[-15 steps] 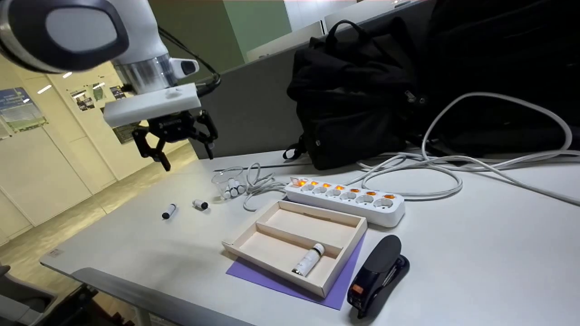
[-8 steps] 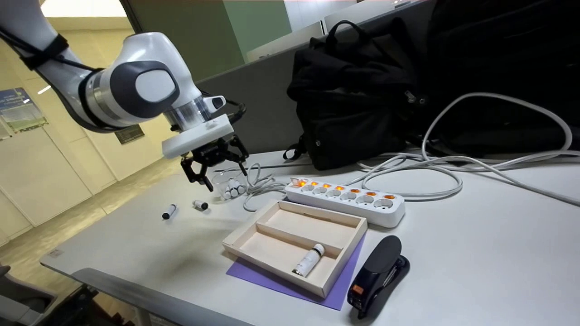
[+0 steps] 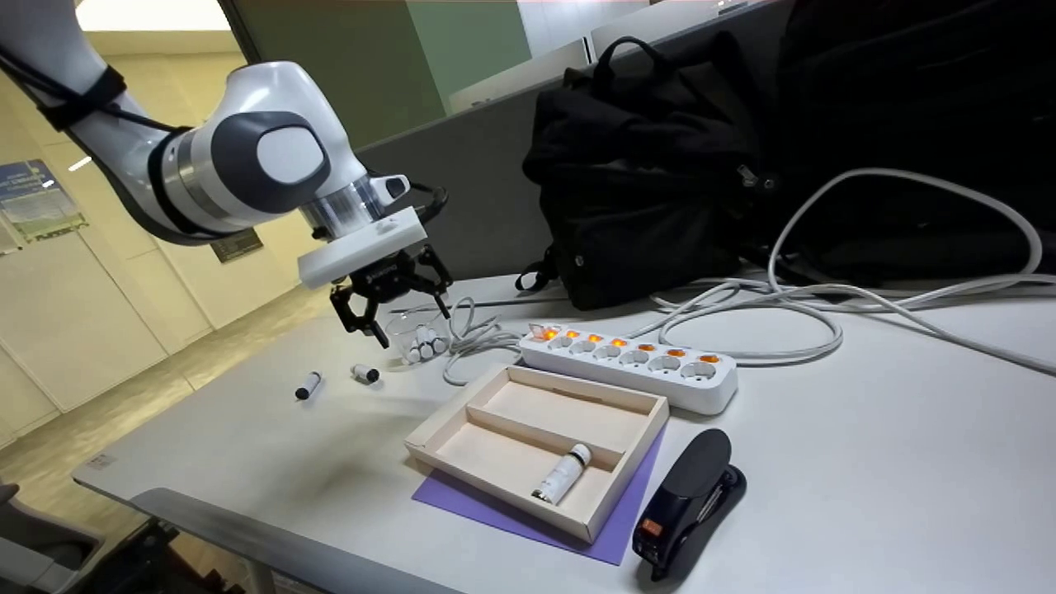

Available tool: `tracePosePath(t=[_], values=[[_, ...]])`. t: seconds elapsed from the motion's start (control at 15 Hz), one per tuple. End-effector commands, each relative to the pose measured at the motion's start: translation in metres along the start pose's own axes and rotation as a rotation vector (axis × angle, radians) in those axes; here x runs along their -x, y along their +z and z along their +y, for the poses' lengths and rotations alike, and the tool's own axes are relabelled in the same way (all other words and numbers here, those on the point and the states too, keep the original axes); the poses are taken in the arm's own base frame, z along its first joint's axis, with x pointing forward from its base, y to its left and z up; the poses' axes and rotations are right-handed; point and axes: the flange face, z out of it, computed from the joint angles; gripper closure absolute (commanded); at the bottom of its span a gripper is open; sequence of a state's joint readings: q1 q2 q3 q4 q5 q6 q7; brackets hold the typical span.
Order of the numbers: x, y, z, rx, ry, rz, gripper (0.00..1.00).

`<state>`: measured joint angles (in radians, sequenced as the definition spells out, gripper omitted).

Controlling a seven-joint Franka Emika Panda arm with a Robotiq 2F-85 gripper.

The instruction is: Take a bottle out of the cup and place it on the table

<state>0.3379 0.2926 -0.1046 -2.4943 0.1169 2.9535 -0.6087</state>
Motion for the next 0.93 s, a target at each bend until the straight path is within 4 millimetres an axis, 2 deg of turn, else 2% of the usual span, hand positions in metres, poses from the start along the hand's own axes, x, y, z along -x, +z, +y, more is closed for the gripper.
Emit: tracePosePath(t=[0.0, 0.27, 0.47, 0.67, 0.87], values=[[-0.020, -0.016, 0.017, 0.000, -0.009, -0.012, 0.00], [-0.060, -0.037, 0.037, -0.001, -0.058, 0.018, 0.00], [-0.103, -0.044, 0.038, -0.019, -0.113, 0.079, 0.00], [-0.143, -0.040, 0.027, -0.031, -0.165, 0.125, 0.00], [-0.170, -0.023, 0.015, -0.061, -0.201, 0.154, 0.00]])
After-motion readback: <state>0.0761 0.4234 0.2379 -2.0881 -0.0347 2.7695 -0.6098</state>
